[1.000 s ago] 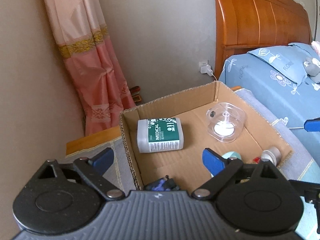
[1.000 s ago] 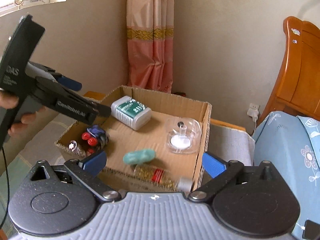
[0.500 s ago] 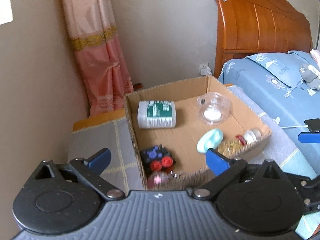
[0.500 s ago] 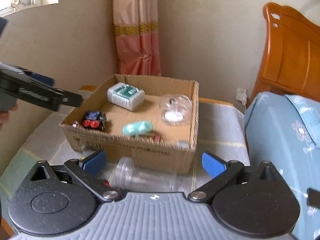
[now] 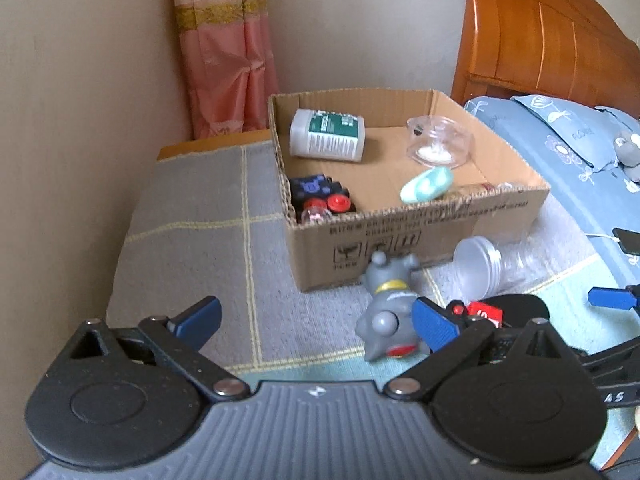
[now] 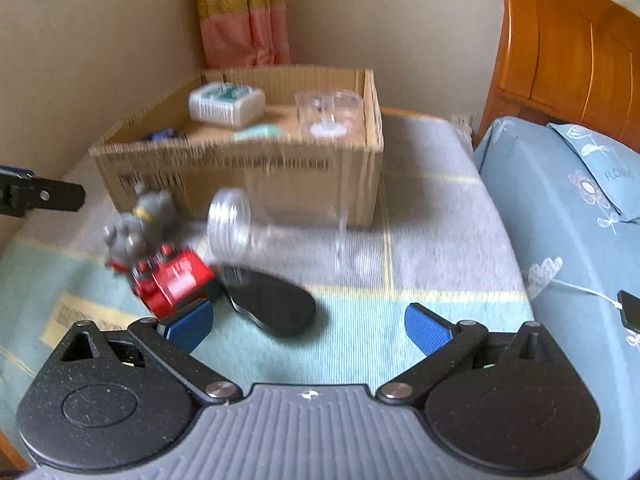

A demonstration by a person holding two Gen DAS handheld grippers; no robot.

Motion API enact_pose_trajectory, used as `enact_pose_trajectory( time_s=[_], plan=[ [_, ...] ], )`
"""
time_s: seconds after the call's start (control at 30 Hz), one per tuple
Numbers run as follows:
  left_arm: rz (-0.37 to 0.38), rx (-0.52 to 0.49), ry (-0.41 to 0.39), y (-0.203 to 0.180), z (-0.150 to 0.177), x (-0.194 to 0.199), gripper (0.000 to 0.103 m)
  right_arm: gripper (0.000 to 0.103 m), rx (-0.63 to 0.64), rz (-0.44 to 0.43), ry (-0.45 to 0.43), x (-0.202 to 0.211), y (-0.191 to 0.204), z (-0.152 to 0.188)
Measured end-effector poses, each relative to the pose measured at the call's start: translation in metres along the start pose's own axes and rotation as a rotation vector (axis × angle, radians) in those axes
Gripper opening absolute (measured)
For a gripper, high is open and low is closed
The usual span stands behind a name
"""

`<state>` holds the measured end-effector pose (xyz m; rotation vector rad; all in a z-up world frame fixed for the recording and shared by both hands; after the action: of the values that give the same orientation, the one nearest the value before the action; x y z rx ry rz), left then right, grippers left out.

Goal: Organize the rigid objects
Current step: 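Lower the left tool toward the grey toy figure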

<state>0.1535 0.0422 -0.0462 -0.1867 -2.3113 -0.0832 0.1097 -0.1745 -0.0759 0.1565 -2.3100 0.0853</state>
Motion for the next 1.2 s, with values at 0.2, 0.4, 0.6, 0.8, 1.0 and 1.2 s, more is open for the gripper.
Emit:
enact_pose_trajectory(
  time_s=[0.2,0.4,0.6,0.8,1.0,1.2],
  plan=[
    [0.012,-0.019,0.014,-0.012,0.001,-0.013,0.101,0.103,0.003,0.000,0.015,-0.012,0.007,0.006],
    [0.029,-0.019,0.028,-0.021,-0.002,-0.031,0.101,0.103,-0.001,0.008,0.026,-0.022,0.003,0.006],
    [0.046,-0.015,0.056,-0.027,-0.004,-0.051,0.101,0.103,0.005,0.006,0.009,-0.029,0.002,0.002],
    [0.057,-0.006,0.075,-0.024,-0.001,-0.060,0.101,0.103,-0.011,0.019,0.003,-0.031,-0.007,0.001],
    [0.074,0.025,0.071,-0.015,0.000,-0.056,0.101,0.103,-0.048,0.049,0.014,-0.028,-0.025,0.003],
    [0.061,0.008,0.066,-0.010,0.004,-0.049,0.101,0.103,-0.063,0.066,0.010,-0.026,-0.032,0.007]
  ],
)
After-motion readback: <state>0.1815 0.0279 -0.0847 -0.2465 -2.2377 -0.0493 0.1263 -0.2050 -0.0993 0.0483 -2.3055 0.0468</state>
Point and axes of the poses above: each gripper's, at about its wrist camera, not at the fingertips, and x roughly against the way its jaws point, y to its left, z to its underside, the point moved 1 cm from there along -x, roughly the way its jaws point
